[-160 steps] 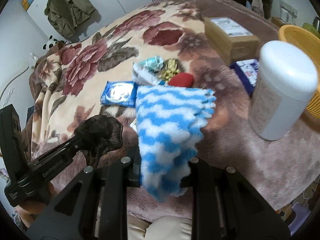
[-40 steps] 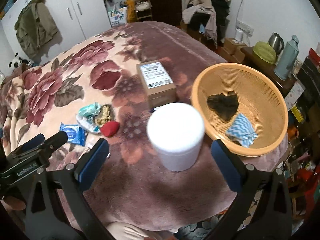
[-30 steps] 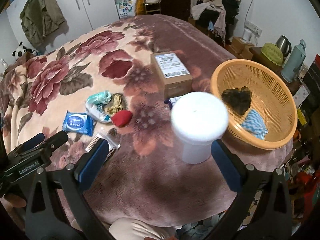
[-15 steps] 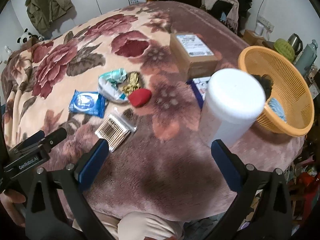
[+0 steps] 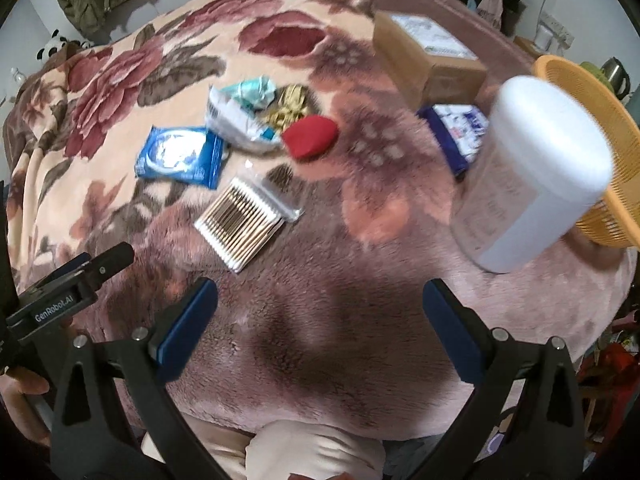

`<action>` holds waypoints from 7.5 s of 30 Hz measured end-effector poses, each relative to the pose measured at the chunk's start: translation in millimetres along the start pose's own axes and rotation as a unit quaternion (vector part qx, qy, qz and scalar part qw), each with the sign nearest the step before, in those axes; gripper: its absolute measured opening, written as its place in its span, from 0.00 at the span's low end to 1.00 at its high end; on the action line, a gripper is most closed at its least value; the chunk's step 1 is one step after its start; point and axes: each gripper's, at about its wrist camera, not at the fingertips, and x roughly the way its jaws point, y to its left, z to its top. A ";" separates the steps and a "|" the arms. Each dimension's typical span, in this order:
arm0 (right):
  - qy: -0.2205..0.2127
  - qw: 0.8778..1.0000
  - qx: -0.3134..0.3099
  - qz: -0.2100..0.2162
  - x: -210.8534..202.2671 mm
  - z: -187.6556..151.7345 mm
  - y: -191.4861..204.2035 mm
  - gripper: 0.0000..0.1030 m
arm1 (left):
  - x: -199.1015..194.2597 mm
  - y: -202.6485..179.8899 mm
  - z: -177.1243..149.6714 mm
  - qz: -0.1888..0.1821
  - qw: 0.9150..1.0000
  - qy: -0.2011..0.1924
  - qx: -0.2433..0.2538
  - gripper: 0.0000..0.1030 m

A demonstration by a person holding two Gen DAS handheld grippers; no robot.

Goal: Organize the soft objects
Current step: 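Grasp the cotton-swab box with the right gripper while the left grasps the wet-wipe pack, then lift the swab box and wet-wipe pack and carry them toward the basket, then open both grippers over the basket to drop the swab box and wipes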

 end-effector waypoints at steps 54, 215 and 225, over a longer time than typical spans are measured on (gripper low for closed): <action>0.021 0.997 -0.030 0.063 80.6 14.1 -20.1 0.84 | 108.0 -11.4 104.5 0.007 0.960 0.048 -0.277 0.76; -0.187 0.959 0.211 -0.034 -134.4 57.8 -314.8 0.83 | -37.2 -481.8 42.5 -0.180 0.944 0.004 0.277 0.58; -0.184 0.950 0.253 -0.002 -127.9 54.9 -331.9 0.87 | -56.4 -455.2 46.3 -0.174 0.947 -0.051 0.267 0.95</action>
